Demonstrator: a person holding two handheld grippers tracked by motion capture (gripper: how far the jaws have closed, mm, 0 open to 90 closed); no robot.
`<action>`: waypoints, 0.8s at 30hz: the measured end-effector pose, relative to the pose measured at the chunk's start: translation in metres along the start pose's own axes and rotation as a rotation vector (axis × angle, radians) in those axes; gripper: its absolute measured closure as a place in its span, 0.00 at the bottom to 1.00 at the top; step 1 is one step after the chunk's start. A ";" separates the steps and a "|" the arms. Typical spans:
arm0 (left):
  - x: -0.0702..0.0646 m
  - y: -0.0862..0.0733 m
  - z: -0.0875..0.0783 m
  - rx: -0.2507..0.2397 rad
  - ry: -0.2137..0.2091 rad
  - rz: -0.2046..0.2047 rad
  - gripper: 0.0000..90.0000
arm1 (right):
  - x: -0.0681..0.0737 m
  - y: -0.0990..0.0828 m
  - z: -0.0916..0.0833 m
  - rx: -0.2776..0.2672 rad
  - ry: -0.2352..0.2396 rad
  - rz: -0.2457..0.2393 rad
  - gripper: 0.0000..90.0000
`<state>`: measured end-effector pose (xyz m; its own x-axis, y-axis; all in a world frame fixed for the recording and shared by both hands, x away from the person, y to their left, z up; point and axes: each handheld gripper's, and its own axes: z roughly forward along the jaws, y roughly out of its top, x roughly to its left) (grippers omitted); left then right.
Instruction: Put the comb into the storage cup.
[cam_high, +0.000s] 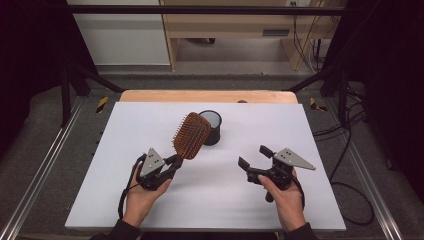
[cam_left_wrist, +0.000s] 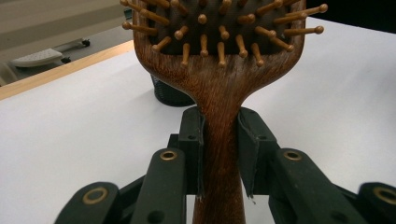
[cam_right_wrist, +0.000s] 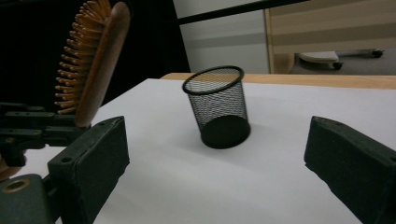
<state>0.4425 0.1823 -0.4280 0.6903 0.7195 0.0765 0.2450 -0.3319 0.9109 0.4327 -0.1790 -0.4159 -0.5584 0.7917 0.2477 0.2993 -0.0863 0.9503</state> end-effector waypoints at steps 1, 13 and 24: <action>0.000 0.000 0.000 -0.001 0.002 -0.003 0.81 | 0.003 0.001 0.003 0.003 0.010 0.000 0.08; -0.010 0.001 0.002 -0.021 0.001 0.004 0.81 | 0.035 0.013 0.039 0.040 0.129 0.058 0.08; -0.019 0.003 0.004 -0.033 -0.009 0.017 0.81 | 0.061 0.026 0.062 0.065 0.207 0.063 0.08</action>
<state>0.4326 0.1656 -0.4284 0.7002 0.7085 0.0884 0.2112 -0.3238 0.9223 0.4544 -0.0951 -0.3881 -0.6821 0.6443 0.3458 0.3838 -0.0870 0.9193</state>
